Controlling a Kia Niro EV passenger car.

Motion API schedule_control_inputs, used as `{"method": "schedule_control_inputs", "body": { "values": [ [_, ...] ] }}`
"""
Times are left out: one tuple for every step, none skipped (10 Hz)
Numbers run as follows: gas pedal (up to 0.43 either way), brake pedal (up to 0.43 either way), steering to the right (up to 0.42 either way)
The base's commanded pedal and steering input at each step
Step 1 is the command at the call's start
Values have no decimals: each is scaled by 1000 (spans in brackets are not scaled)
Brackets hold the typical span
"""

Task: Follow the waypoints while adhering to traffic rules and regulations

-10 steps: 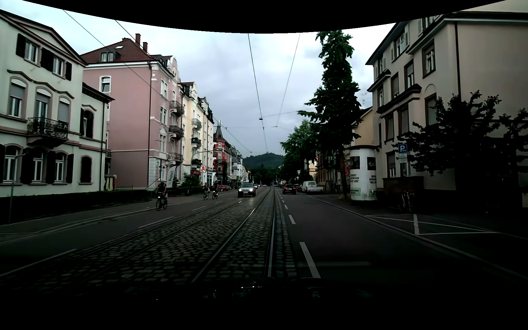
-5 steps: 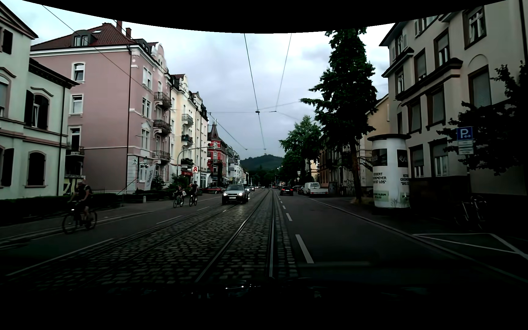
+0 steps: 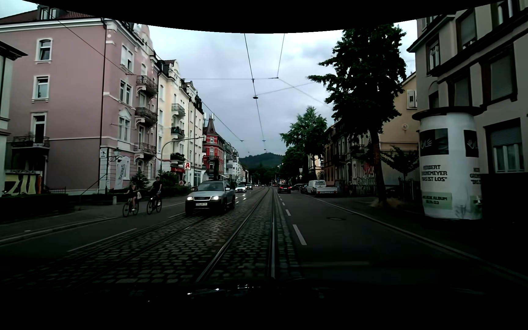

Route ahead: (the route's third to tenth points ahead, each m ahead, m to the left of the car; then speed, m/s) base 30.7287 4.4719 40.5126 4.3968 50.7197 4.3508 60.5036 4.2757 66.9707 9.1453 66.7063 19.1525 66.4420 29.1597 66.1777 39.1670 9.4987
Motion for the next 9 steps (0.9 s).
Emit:
{"method": "schedule_control_inputs", "body": {
  "values": [
    [79,0,-4],
    [79,0,-5],
    [79,0,-6],
    [79,0,-5],
    [67,0,-5],
    [67,0,-5],
    [67,0,-5],
    [67,0,-5],
    [67,0,-5]
  ]
}}
